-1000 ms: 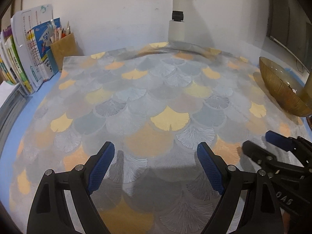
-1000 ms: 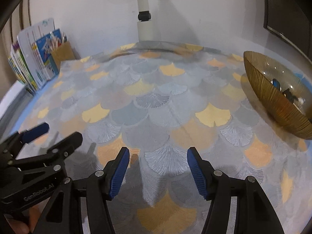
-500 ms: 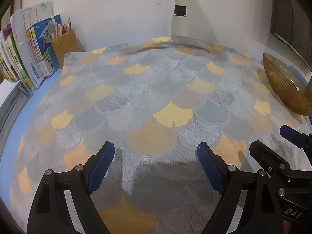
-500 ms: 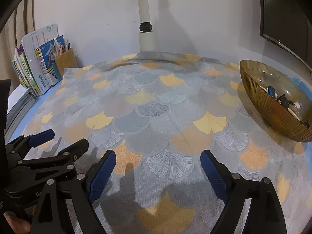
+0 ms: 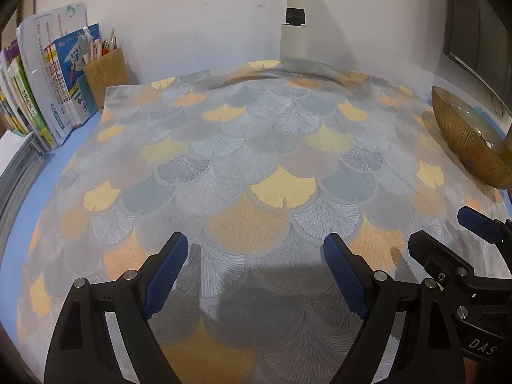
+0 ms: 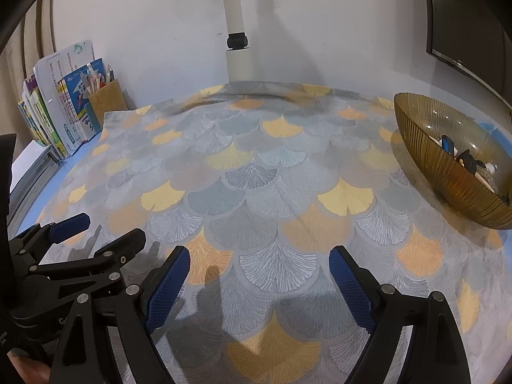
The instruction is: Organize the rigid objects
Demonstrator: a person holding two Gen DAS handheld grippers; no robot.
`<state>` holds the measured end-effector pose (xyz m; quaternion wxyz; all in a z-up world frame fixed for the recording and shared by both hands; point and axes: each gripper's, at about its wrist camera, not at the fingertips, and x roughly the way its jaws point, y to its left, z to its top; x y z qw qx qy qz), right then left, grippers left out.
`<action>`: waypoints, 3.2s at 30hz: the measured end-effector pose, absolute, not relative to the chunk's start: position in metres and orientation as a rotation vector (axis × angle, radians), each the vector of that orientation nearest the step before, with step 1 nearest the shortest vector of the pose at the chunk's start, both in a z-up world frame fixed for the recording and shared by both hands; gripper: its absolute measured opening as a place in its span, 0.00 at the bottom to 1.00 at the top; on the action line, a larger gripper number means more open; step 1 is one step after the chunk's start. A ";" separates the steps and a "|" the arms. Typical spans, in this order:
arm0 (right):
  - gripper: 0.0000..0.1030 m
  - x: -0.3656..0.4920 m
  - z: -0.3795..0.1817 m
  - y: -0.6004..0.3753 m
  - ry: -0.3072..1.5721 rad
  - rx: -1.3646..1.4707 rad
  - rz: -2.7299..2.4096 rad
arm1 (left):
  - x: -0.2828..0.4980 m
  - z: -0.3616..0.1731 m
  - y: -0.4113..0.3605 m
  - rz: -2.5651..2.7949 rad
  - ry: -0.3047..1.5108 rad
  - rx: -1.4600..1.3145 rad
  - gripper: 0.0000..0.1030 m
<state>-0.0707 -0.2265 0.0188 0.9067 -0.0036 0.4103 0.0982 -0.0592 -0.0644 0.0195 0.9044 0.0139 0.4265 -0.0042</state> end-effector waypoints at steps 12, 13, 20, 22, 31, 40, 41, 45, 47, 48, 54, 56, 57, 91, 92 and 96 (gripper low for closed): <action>0.86 -0.069 0.018 -0.228 0.860 -0.001 0.204 | -0.058 0.018 -0.063 -0.009 0.885 0.030 0.83; 0.86 -0.069 0.018 -0.228 0.861 -0.001 0.204 | -0.058 0.018 -0.063 -0.009 0.886 0.030 0.83; 0.86 -0.064 0.013 -0.227 0.891 -0.011 0.185 | -0.051 0.010 -0.061 0.002 0.942 0.032 0.83; 0.86 -0.058 0.008 -0.227 0.933 -0.008 0.176 | -0.048 0.009 -0.057 0.009 0.959 0.011 0.85; 1.00 -0.048 -0.003 -0.229 1.018 -0.032 0.114 | -0.045 0.005 -0.046 0.067 0.993 -0.037 0.99; 1.00 -0.052 -0.004 -0.227 0.988 -0.049 0.096 | -0.044 0.003 -0.046 0.079 0.991 -0.041 1.00; 1.00 -0.051 -0.004 -0.226 0.987 -0.051 0.096 | -0.044 0.003 -0.045 0.077 0.987 -0.040 1.00; 1.00 -0.051 -0.004 -0.226 0.988 -0.050 0.097 | -0.042 0.003 -0.044 0.067 0.989 -0.039 1.00; 1.00 -0.051 -0.004 -0.226 0.988 -0.050 0.097 | -0.039 0.003 -0.043 0.064 0.992 -0.039 1.00; 1.00 -0.051 -0.004 -0.226 0.988 -0.050 0.097 | -0.039 0.003 -0.043 0.061 0.992 -0.039 1.00; 1.00 -0.052 -0.004 -0.226 0.988 -0.050 0.097 | -0.037 0.003 -0.043 0.060 0.992 -0.038 1.00; 1.00 -0.051 -0.004 -0.226 0.988 -0.050 0.097 | -0.037 0.003 -0.043 0.060 0.993 -0.038 1.00; 1.00 -0.052 -0.004 -0.226 0.988 -0.050 0.097 | -0.037 0.003 -0.043 0.060 0.993 -0.038 1.00; 1.00 -0.052 -0.005 -0.226 0.988 -0.050 0.097 | -0.038 0.002 -0.044 0.064 0.994 -0.042 1.00; 1.00 -0.052 -0.005 -0.226 0.988 -0.050 0.097 | -0.038 0.002 -0.044 0.064 0.993 -0.042 1.00; 1.00 -0.052 -0.005 -0.226 0.988 -0.050 0.097 | -0.038 0.003 -0.045 0.060 0.991 -0.042 1.00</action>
